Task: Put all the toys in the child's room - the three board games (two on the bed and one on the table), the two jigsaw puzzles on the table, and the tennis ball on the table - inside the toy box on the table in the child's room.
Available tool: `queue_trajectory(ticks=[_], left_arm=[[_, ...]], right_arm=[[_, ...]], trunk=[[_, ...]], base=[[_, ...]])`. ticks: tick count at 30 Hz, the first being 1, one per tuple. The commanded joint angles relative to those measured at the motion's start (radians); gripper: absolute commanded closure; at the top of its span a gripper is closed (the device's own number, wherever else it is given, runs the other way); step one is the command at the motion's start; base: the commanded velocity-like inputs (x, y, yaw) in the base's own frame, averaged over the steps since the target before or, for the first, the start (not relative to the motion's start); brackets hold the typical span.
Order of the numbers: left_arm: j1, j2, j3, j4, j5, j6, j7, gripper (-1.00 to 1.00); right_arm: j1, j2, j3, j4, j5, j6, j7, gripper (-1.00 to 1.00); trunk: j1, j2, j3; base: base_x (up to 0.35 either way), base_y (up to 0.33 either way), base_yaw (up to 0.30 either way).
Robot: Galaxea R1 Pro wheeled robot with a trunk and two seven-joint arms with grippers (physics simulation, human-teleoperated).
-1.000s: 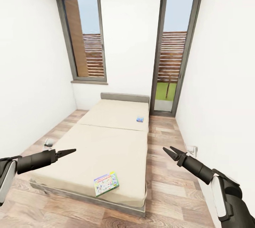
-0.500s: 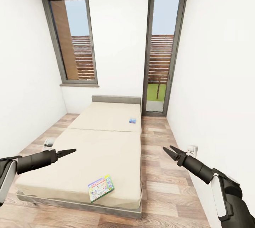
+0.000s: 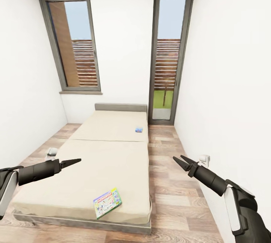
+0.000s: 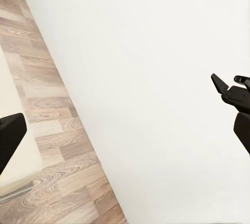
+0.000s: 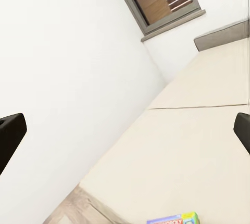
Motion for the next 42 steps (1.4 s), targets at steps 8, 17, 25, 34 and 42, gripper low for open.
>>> queue_trajectory(ticks=[8, 17, 25, 34, 42], left_arm=[[0.0, 0.0, 0.0, 0.0, 0.001, 0.006, -0.002, -1.0], [0.0, -0.001, 0.001, 0.0, 0.001, 0.006, -0.001, -1.0], [0.0, -0.001, 0.001, 0.0, 0.0, 0.006, -0.001, -1.0], [0.0, -0.001, 0.0, 0.0, 0.0, 0.006, -0.001, -1.0], [0.0, -0.001, 0.002, 0.002, 0.0, 0.006, 0.0, -1.0]], right_arm=[[-0.001, 0.001, -0.002, 0.001, -0.003, 0.008, -0.001, -1.0], [-0.001, 0.001, 0.001, 0.0, -0.003, 0.006, -0.003, -1.0], [-0.001, 0.001, 0.001, 0.001, -0.003, 0.005, -0.003, -1.0], [-0.001, 0.001, 0.0, 0.002, -0.003, 0.006, -0.004, -1.0], [-0.001, 0.002, 0.0, 0.003, -0.004, 0.007, -0.037, -1.0]], trunk=[[0.0, -0.001, 0.01], [0.0, -0.001, 0.012], [0.0, -0.001, 0.012], [0.0, -0.001, 0.012], [0.0, -0.001, 0.012]], base=[[0.0, 0.042, -0.182], [0.0, -0.009, -0.033], [0.0, -0.107, -0.002], [0.0, -0.078, 0.0], [0.0, -0.02, 0.0]])
